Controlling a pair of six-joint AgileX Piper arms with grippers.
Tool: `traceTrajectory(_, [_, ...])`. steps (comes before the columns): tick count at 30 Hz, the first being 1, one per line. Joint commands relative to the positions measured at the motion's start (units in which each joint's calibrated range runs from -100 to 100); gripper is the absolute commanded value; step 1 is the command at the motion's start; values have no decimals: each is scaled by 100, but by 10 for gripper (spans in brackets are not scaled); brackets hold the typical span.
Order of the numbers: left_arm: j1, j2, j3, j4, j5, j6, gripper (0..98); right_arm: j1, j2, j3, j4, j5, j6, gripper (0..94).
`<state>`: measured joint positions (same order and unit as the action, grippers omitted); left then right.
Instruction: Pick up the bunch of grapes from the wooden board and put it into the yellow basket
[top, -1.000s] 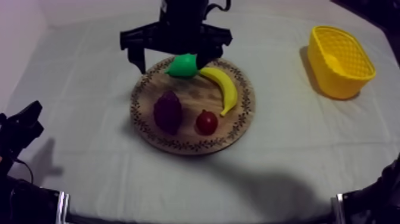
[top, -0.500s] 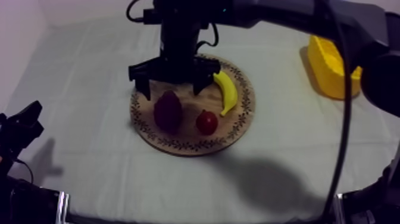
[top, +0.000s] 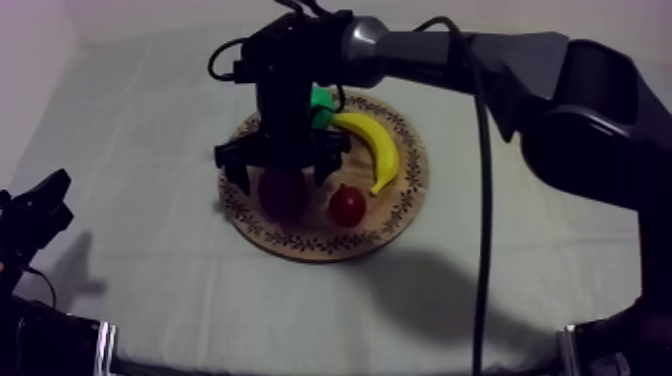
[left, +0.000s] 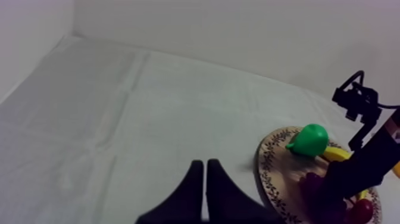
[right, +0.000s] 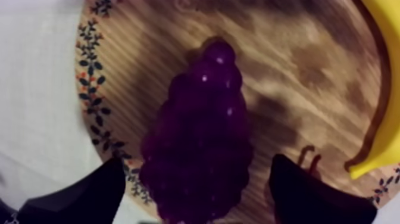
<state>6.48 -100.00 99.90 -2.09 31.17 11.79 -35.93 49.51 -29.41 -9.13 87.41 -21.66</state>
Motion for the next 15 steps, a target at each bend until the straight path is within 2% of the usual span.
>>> traceTrajectory(1, [0,0,-2,-4,-5,0,1,10,168,-129,-25,89,10,923])
traceTrajectory(6, [0,0,-2,-4,-5,0,1,44,434,-371,-45,227,32,919])
traceTrajectory(9, [0,0,-2,-4,-5,0,1,63,534,-423,-58,244,76,862])
traceTrajectory(11, [0,0,-2,-4,-5,0,1,77,586,-458,-62,245,120,756])
traceTrajectory(15, [0,0,-2,-4,-5,0,1,122,628,-484,-81,158,243,453])
